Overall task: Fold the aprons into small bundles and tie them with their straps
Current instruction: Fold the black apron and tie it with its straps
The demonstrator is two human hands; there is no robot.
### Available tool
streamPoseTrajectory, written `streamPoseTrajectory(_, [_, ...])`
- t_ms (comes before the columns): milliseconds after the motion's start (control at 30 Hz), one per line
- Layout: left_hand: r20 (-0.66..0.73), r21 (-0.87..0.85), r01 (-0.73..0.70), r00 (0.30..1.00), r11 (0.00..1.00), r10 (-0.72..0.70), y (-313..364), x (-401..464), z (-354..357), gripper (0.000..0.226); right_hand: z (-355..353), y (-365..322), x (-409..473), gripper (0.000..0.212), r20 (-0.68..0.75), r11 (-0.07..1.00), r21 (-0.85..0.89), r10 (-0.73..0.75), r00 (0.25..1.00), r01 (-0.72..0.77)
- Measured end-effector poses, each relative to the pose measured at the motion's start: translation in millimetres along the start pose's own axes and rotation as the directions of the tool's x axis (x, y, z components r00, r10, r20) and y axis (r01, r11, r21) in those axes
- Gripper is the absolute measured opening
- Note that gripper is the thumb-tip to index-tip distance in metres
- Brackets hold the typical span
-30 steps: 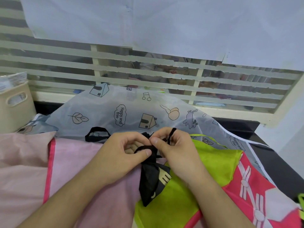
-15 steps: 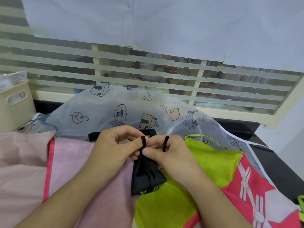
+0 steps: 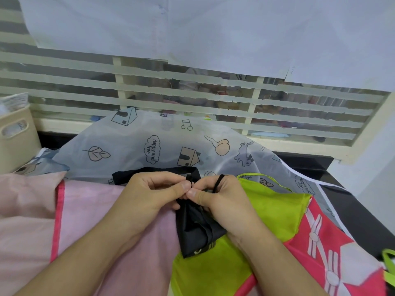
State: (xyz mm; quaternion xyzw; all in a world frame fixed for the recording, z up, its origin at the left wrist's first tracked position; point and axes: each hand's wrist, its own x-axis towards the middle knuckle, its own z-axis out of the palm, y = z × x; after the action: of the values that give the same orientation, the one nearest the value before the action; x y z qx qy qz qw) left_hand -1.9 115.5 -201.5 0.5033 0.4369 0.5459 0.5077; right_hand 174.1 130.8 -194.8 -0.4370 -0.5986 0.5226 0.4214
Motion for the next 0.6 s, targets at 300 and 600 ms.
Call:
streamPoseTrajectory(300, [0.008, -0.22, 0.072, 0.997, 0.973, -0.072, 3.2, 4.1, -4.7, 0.011, -18.3, 7.0, 12.3, 0.016, -0.074, 0.926, -0.347, -0.182, 0.981, 0.146])
streamPoseTrajectory(600, [0.03, -0.176, 0.068, 0.998, 0.982, -0.064, 2.3, 2.6, -1.2, 0.011, -21.0, 2.7, 8.5, 0.025, 0.117, 0.669, -0.686, -0.285, 0.951, 0.285])
